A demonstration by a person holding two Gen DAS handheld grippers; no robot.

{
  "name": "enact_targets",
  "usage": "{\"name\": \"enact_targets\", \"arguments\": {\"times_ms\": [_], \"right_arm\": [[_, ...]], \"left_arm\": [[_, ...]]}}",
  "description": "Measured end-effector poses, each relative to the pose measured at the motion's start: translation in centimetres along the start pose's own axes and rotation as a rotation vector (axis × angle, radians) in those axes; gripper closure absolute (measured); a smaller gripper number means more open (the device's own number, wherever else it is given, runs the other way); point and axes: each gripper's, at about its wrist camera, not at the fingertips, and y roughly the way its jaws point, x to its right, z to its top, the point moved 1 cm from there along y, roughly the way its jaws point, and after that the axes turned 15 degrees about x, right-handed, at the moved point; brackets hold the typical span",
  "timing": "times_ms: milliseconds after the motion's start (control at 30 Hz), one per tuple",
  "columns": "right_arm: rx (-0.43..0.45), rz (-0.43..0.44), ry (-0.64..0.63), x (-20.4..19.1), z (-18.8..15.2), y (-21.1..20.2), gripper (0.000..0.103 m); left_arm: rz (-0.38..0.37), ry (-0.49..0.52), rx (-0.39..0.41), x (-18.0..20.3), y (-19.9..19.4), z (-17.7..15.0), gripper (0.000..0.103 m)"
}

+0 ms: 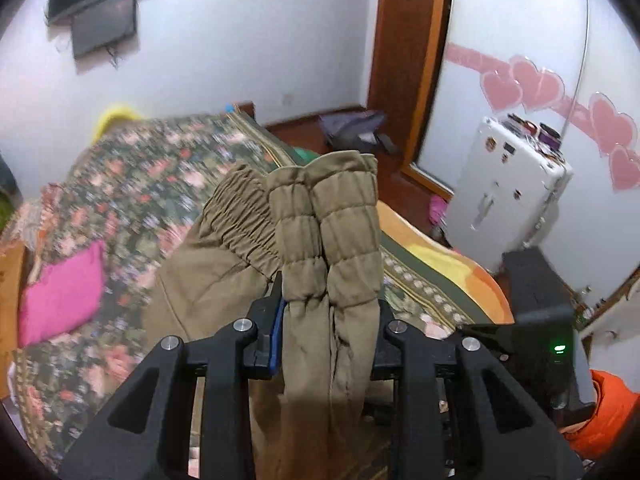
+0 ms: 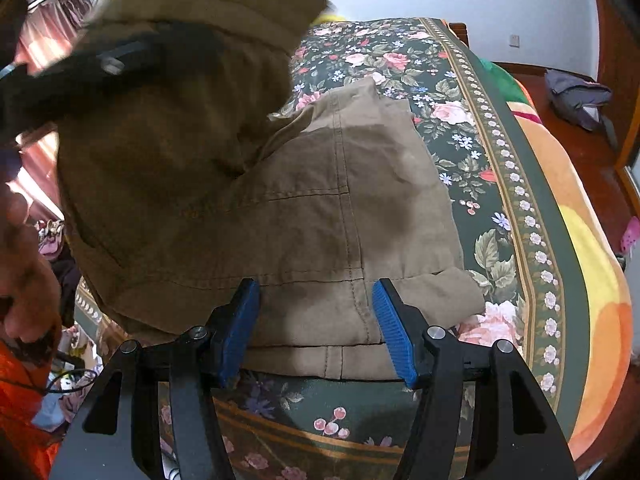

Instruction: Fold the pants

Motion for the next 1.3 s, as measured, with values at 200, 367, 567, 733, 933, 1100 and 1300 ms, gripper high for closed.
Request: {"name": "enact_targets", "arguments": {"times_ms": [200, 367, 567, 733, 933, 1100, 1300], "right_arm": [[0.021, -0.022, 0.031, 1.1, -0.1, -2.1, 0.046], [0.027, -0.067, 0.061, 2.6, -0.9, -3.9, 0.046], [0.019, -0.096, 0.077, 3.2, -1.4, -4.7, 0.046], [0.021, -0.101, 0.068, 2.8, -1.2, -4.9, 0.046], [0.034, -0.108, 0.049, 2.2, -0.9, -5.2, 0.046], [0.041, -0.102, 0.045, 1.8, -0.5, -5.0, 0.046], [0.034, -0.089, 0.043, 1.4, -0.3, -4.0, 0.046]], "left_arm": [[-0.045, -0.022, -0.113, 1.1, 3.0, -1.9, 0.074], [-0.042, 0.003, -0.181, 2.3, 4.6, -3.4, 0.073], [-0.054, 0.014, -0.203, 3.1, 4.5, -3.7, 0.033], [-0.061, 0.0, -0.185, 3.0, 3.3, -2.8, 0.031], [-0.051, -0.067, -0.091, 0.5, 0.2, -0.4, 0.012], [0.082, -0.049, -0.048, -3.8, 0.2, 0.5, 0.01], [0.207, -0.047, -0.141, -9.3, 5.3, -0.8, 0.01]]}}
